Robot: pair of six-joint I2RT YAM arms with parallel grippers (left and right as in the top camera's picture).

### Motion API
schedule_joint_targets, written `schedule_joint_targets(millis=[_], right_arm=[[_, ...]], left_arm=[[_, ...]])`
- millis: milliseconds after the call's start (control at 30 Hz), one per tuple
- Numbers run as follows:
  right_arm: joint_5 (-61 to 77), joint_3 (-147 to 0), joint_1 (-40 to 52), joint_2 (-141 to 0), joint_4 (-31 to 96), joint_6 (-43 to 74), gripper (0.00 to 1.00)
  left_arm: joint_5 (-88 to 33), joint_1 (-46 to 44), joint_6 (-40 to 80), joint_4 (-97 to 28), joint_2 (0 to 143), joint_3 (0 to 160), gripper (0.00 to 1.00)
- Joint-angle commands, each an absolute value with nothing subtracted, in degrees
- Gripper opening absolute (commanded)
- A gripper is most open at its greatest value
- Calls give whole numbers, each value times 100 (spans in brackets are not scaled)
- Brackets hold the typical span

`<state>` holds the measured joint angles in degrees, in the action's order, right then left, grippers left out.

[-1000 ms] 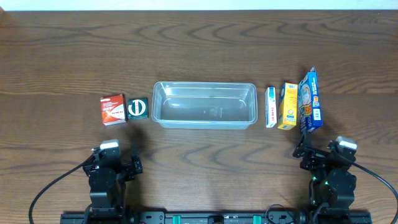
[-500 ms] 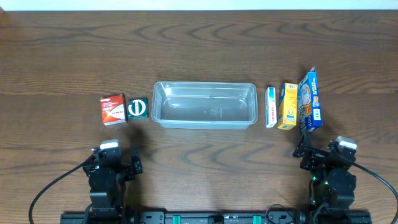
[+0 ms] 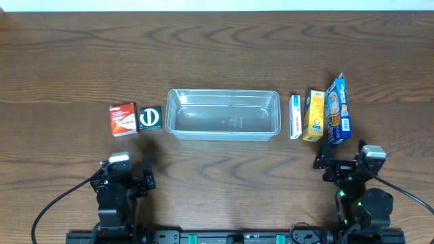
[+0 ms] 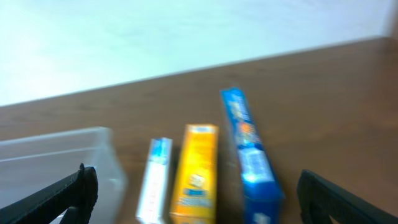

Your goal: Pack container

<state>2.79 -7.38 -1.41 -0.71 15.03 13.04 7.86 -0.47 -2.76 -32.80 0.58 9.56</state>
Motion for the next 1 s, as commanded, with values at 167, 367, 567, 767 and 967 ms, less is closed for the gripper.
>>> schedule_joint_targets(millis=[167, 367, 567, 767, 967], right_arm=[[679, -2390, -80, -1280, 2467, 1601, 99], [467, -5015, -78, -3833, 4322, 1168, 99], [440, -7251, -80, -5920, 5706, 685, 99], [82, -7679, -292, -6947, 5725, 773, 98], [-95, -7679, -572, -8075, 5664, 786, 96]], left_arm=[[792, -23, -224, -3249, 21, 869, 98], [792, -23, -224, -3249, 21, 869, 98], [792, -23, -224, -3249, 21, 869, 98], [792, -23, -224, -3249, 21, 869, 98], [792, -23, -224, -3249, 21, 869, 98]])
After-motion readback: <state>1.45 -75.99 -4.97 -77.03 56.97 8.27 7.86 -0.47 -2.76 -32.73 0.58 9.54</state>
